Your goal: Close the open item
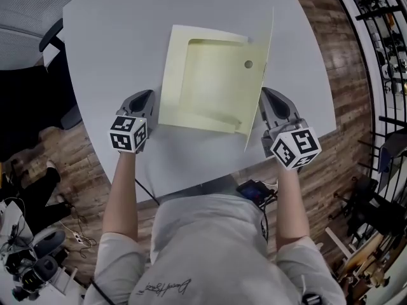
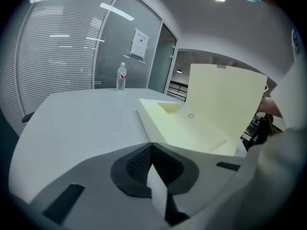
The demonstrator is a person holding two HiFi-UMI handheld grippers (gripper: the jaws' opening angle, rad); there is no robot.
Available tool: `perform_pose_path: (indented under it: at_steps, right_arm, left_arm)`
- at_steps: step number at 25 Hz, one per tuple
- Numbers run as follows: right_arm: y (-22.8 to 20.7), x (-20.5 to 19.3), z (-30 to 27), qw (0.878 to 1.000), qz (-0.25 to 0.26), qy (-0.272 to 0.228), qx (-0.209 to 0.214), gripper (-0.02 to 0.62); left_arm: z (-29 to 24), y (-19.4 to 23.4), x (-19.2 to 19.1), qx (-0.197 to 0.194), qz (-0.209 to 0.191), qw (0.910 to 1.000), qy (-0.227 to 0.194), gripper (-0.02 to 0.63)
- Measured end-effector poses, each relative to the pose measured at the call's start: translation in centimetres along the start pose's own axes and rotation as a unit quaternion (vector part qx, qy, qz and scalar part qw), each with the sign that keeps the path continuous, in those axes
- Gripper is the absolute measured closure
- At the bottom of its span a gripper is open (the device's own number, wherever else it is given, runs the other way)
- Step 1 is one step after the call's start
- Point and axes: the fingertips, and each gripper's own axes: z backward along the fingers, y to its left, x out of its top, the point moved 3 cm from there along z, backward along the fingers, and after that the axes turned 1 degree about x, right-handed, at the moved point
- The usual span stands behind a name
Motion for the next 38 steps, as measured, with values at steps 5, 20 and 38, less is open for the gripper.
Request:
perform_pose_path:
  at_steps: [5,20,38]
  right_arm:
    - [0.3,-0.2,-0.5,1.0,0.0,0.002,-0.002,0.574]
    - [1.5,-0.4,-2.1,0.998,0.042,0.048,0.006,0.574]
    - [3.8,-2.7,-5.8,0.973,0.148,0.173,0.025,0.574]
  left_arm:
    - [-0.7,-0.6,-0.4,-0.018,-0.011,0.9997,0.013,0.597]
    - [-1.8,-2.4,0.1,-0.039,-0.022,0.9987,0.024,0.597]
    - [-3.4,-4.4,0.6,-0.056,-0.007,0.9984,0.009,0.597]
